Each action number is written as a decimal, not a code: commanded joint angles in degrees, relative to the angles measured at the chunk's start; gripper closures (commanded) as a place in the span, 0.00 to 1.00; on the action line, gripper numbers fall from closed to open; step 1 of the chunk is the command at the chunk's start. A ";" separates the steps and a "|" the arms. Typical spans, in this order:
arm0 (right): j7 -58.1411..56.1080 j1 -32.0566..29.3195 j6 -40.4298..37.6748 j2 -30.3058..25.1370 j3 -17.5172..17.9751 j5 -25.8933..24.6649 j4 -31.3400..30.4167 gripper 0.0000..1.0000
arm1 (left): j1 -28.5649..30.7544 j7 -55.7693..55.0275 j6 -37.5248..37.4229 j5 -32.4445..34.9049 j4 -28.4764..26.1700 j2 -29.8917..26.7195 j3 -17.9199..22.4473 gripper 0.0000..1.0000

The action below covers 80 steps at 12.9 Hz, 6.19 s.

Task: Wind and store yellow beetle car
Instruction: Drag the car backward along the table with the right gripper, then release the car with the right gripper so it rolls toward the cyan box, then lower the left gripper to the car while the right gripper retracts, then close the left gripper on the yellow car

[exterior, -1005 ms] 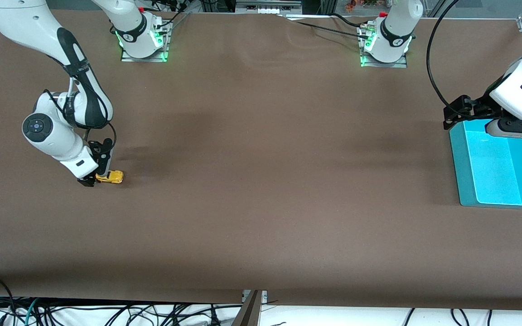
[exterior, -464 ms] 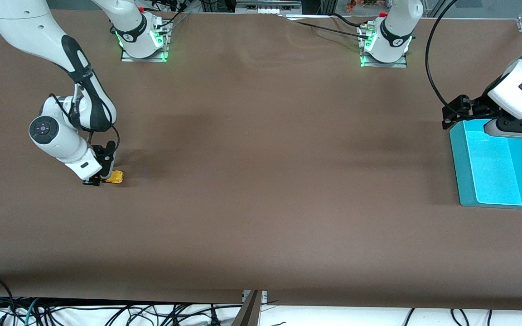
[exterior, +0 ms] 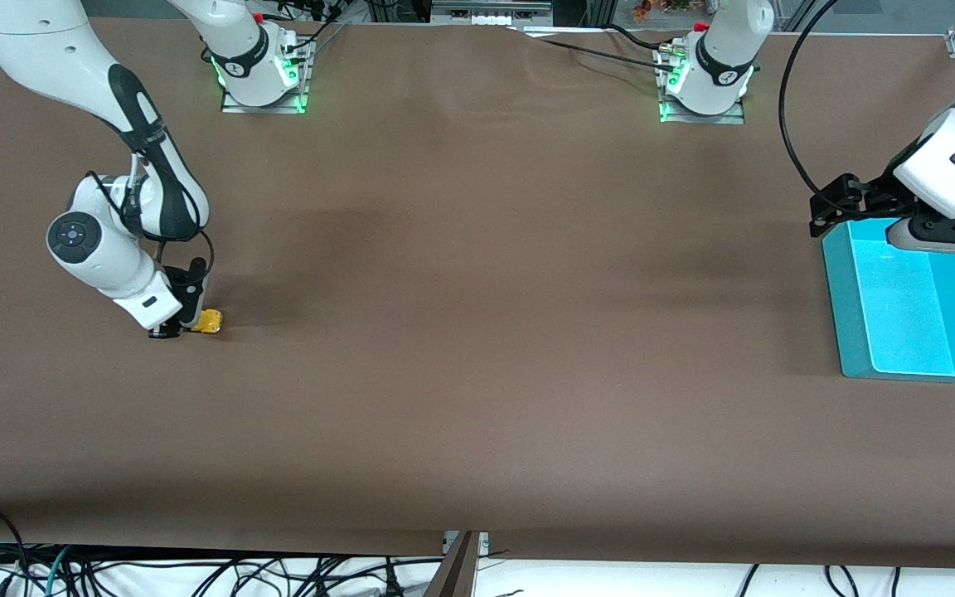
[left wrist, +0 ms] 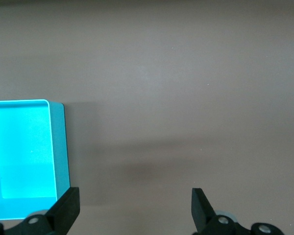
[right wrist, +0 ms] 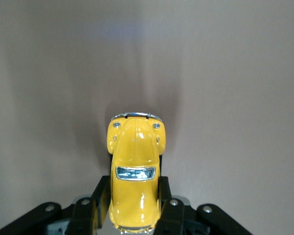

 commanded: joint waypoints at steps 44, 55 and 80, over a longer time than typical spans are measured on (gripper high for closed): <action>79.43 1.22 -51.87 4.29 12.41 4.64 40.41 0.00 | 0.83 -0.06 -1.38 -1.29 0.24 6.75 0.34 0.00; 79.89 0.78 -60.33 -17.43 9.78 4.02 40.41 0.00 | 7.25 39.17 6.41 3.53 5.69 24.84 2.45 0.00; 81.73 -0.37 -66.39 -19.64 3.53 4.46 39.01 0.00 | 8.05 80.90 27.06 11.98 -5.40 28.56 0.97 0.89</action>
